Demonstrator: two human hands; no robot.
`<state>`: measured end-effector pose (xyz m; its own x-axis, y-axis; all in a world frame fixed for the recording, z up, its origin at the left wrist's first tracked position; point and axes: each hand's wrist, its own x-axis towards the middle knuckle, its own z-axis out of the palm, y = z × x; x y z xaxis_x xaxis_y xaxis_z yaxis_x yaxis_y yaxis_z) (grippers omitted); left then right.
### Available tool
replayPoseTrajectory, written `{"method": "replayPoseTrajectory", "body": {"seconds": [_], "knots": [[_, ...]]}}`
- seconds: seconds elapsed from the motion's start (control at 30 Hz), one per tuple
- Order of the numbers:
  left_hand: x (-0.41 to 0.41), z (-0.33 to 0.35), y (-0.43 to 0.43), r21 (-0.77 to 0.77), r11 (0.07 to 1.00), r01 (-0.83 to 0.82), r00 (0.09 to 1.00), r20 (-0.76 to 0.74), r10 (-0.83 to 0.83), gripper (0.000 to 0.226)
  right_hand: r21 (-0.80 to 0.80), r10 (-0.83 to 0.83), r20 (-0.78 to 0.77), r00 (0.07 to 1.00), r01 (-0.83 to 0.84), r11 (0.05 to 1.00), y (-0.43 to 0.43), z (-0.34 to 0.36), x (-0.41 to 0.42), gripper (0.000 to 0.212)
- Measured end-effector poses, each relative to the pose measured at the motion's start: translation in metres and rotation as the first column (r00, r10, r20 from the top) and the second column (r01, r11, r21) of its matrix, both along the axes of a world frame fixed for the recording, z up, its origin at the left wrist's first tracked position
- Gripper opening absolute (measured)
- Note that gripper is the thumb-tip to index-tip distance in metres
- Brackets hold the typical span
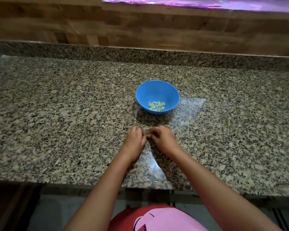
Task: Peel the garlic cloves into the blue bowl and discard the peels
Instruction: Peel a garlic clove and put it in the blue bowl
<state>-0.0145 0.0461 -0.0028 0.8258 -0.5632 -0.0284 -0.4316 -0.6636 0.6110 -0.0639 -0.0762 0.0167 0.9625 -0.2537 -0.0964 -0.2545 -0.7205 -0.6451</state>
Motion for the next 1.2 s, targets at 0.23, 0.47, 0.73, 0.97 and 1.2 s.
{"method": "replayPoseTrajectory", "body": {"seconds": [0.23,0.47,0.73,0.97,1.2], "knots": [[-0.007,-0.007,0.004,-0.176,0.982,-0.070,0.995,0.063,0.082,0.024,-0.184,-0.016,-0.026,1.000,0.011,0.983,-0.022,0.021,-0.009,0.009],[-0.015,-0.015,-0.001,-0.147,0.988,-0.054,0.991,0.110,0.070,0.025,-0.517,0.338,-0.238,0.911,-0.413,0.750,-0.009,0.022,-0.012,0.023],[-0.021,0.011,-0.014,-0.549,0.736,-0.396,0.789,-0.613,-0.033,0.010,0.716,-0.328,-0.110,0.938,0.304,0.629,-0.014,0.018,-0.027,0.006],[-0.018,0.023,-0.021,-0.509,0.709,-0.488,0.671,-0.738,-0.068,0.007,0.602,-0.241,0.009,0.970,0.187,0.777,-0.018,0.026,-0.034,0.009],[-0.013,0.031,-0.031,-0.417,0.713,-0.564,0.570,-0.821,-0.029,0.022,0.031,-0.102,0.232,0.967,0.097,0.995,-0.015,0.021,-0.033,0.010]]}}
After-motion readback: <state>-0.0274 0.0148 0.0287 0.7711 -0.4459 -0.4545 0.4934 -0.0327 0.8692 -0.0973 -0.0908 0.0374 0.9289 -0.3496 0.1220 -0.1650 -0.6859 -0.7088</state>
